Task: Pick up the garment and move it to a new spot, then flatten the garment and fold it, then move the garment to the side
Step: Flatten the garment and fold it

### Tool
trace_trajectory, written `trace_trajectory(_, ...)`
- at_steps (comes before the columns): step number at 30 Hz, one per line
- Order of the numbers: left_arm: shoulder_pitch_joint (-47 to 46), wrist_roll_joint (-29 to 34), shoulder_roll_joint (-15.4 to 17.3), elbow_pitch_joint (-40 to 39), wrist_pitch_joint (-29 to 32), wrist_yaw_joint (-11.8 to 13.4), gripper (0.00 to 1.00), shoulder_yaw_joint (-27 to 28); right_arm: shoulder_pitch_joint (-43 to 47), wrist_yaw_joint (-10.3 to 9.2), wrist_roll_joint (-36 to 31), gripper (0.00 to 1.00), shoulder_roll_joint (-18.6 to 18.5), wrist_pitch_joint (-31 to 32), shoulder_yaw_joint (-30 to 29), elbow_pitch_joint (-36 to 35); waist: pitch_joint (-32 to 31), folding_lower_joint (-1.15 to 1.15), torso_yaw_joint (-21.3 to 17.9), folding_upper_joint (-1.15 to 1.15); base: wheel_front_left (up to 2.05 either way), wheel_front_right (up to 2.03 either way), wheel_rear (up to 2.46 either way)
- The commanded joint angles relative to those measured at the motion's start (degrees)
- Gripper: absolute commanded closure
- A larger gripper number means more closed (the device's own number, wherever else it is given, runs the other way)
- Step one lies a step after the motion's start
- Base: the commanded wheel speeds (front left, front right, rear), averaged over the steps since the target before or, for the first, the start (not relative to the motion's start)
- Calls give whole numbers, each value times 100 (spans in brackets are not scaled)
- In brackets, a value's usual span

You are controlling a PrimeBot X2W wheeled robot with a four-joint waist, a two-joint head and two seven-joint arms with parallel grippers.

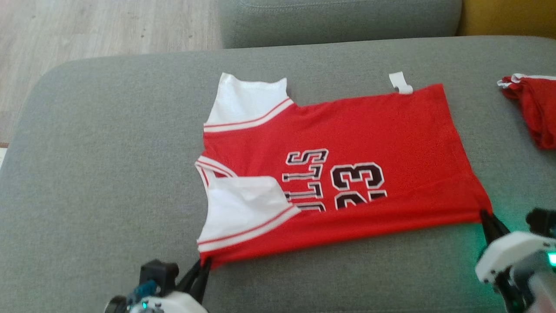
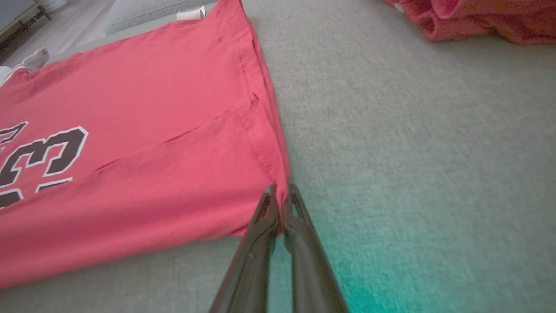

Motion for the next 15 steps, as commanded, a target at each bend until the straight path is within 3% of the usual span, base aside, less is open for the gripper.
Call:
trace_trajectory(1,-14,27,151,-316,30,89,100,180,170,39,48,100,-262,3,17,-281,-15,0,6,0,0,0,0)
trace_trajectory(12,379,118,311,-786,229,251,100,61,1054,39,-209,100,-284,451,-597,-1216,-57,0,39,0,0,0,0)
trace_trajectory(13,374,123,312,-788,230,258,100,54,1102,39,-272,91,-258,490,-684,-1289,-52,0,42,0,0,0,0)
trace_trajectory(14,363,130,312,-781,231,262,100,45,1147,39,-340,54,-226,527,-766,-1361,-47,0,48,0,0,0,0)
trace_trajectory(15,349,141,315,-767,232,262,94,32,1188,39,-405,6,-185,568,-852,-1427,-44,0,53,0,0,0,0)
